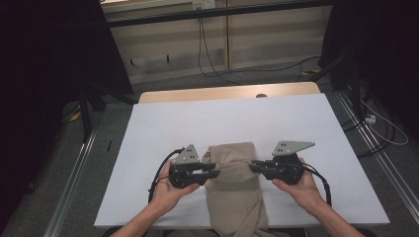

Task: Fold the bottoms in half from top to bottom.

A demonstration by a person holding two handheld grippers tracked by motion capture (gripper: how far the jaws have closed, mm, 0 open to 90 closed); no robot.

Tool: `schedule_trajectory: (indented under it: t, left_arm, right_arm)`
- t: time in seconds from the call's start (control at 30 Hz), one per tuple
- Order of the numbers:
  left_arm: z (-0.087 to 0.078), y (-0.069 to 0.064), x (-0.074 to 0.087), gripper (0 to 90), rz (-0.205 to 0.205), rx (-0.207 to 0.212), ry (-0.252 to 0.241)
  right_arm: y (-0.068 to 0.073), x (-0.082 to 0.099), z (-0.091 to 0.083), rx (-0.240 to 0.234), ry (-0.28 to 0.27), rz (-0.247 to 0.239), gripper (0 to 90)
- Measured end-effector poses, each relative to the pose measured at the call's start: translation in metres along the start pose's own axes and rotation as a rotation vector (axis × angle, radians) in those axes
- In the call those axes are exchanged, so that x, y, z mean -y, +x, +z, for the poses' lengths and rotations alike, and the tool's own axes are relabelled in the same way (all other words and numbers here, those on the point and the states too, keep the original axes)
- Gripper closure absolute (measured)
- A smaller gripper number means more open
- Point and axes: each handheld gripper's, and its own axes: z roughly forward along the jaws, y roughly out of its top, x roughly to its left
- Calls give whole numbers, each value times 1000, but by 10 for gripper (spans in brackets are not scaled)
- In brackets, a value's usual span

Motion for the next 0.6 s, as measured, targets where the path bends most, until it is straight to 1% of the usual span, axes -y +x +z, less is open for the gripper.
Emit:
schedule_trajectory:
  t: [0.03,0.07,0.1,0.13,0.17,0.2,0.23,0.27,0.3,0.33,0.37,0.4,0.43,0.47,0.5,0.53,0.57,0.6]
  left_arm:
    - [1,-3,4,709,2,11,9]
    - [2,-6,7,709,8,23,16]
    - [2,-9,11,703,20,34,20]
    - [3,-12,14,703,33,39,22]
    - [4,-15,17,703,39,45,30]
    - [6,-18,19,701,37,46,33]
    - [9,-23,22,680,53,53,48]
    - [9,-23,22,666,53,53,48]
    - [11,-27,25,654,67,40,54]
    - [11,-27,25,644,67,40,54]
    - [11,-27,25,630,62,45,55]
    - [10,-27,23,630,65,45,44]
    - [8,-26,21,611,57,42,27]
    - [6,-24,17,592,39,39,3]
    - [5,-20,13,559,11,48,-33]
    - [5,-20,13,556,11,48,-33]
    - [5,-19,12,559,12,36,-35]
    - [7,-19,12,559,19,32,-25]
  right_arm:
    - [5,9,0,-11,24,2,817]
    - [5,9,0,-11,24,2,817]
    - [9,18,0,-7,54,-8,801]
    - [9,18,0,-7,54,-8,801]
    - [11,22,-1,-5,62,-12,778]
    - [13,25,-2,-2,76,-14,755]
    - [16,30,-5,15,97,-32,746]
    - [16,30,-5,15,97,-32,746]
    - [18,32,-8,-3,99,-35,743]
    - [18,32,-8,-3,99,-35,743]
    - [22,34,-9,-11,104,-34,744]
    - [22,34,-9,-11,104,-34,744]
    - [25,36,-8,-15,110,-42,755]
    - [27,38,-7,-22,124,-51,759]
    - [33,42,-4,-45,149,-44,766]
    - [33,42,-4,-45,149,-44,766]
    - [38,46,-1,-53,184,-66,767]
    - [38,46,-1,-53,184,-66,767]
